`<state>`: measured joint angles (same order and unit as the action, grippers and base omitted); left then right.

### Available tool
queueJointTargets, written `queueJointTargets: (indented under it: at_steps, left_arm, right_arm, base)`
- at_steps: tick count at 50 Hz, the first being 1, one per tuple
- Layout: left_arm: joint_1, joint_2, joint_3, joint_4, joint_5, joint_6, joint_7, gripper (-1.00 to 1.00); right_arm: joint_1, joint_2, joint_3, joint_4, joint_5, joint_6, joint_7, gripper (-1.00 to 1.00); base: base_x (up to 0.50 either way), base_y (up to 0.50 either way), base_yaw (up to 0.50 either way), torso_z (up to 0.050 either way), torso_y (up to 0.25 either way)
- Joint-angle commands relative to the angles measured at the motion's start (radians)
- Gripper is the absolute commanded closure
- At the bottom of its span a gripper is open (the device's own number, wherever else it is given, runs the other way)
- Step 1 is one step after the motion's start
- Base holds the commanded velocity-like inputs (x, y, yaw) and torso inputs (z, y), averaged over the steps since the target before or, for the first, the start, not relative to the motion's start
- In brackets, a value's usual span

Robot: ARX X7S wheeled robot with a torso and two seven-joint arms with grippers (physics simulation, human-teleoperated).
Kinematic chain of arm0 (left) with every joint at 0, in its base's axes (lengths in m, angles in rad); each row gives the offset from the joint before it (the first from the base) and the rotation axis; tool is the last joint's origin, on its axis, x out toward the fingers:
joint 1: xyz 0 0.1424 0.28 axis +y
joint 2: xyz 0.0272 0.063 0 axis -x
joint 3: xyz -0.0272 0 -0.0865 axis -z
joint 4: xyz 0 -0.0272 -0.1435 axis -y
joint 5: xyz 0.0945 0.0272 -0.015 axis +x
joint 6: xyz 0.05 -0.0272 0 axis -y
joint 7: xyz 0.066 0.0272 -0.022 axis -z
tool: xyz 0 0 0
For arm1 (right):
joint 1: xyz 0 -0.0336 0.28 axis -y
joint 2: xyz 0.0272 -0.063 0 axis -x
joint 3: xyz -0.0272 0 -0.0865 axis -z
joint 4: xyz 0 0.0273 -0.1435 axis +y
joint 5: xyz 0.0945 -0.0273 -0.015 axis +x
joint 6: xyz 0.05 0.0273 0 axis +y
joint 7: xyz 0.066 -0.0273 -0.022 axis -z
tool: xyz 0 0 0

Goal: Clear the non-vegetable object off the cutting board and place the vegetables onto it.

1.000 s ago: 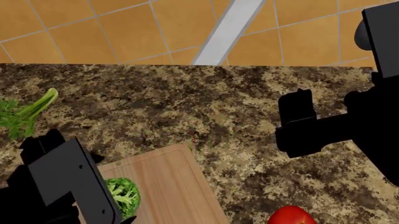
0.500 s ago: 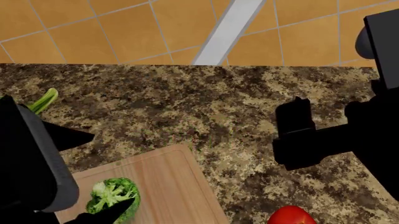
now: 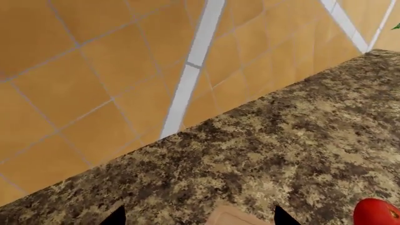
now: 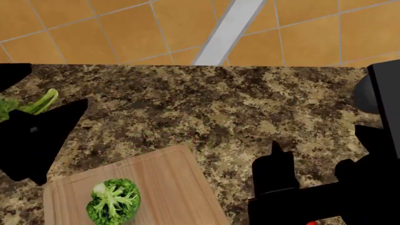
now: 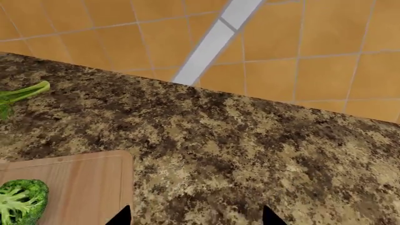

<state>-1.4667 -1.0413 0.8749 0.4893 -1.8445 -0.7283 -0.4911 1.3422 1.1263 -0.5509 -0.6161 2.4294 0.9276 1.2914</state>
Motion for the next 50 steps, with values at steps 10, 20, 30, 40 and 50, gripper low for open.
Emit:
queueJointTargets:
  at_steps: [10, 20, 30, 40, 50]
  left_arm:
    - [0.039, -0.070, -0.113, 0.023, -0.057, 0.123, -0.031, -1.00]
    - [0.070, -0.092, -0.121, 0.024, -0.052, 0.147, -0.009, -1.00]
    - [0.086, -0.102, -0.124, 0.033, -0.047, 0.156, 0.000, -1.00]
    - [0.096, -0.102, -0.124, 0.032, -0.039, 0.159, 0.001, -1.00]
    - [0.085, -0.094, -0.125, 0.019, -0.034, 0.151, -0.001, -1.00]
  right_arm:
    - [-0.031, 0.056, -0.031, -0.100, 0.174, -0.127, 0.126, -1.00]
    - [0.048, -0.026, -0.140, -0.010, 0.284, -0.101, 0.188, -1.00]
    - [0.040, -0.025, -0.155, 0.046, 0.229, -0.036, 0.139, -1.00]
    - [-0.006, -0.021, -0.150, 0.095, 0.137, 0.012, 0.063, -1.00]
    - [-0.107, 0.015, -0.124, 0.079, 0.050, -0.008, -0.027, -1.00]
  base:
    - [0.00, 0.00, 0.00, 0.000, 0.000]
    - [0.00, 0.00, 0.00, 0.000, 0.000]
    - [0.00, 0.00, 0.00, 0.000, 0.000]
    - [0.00, 0.00, 0.00, 0.000, 0.000]
    - [0.00, 0.00, 0.00, 0.000, 0.000]
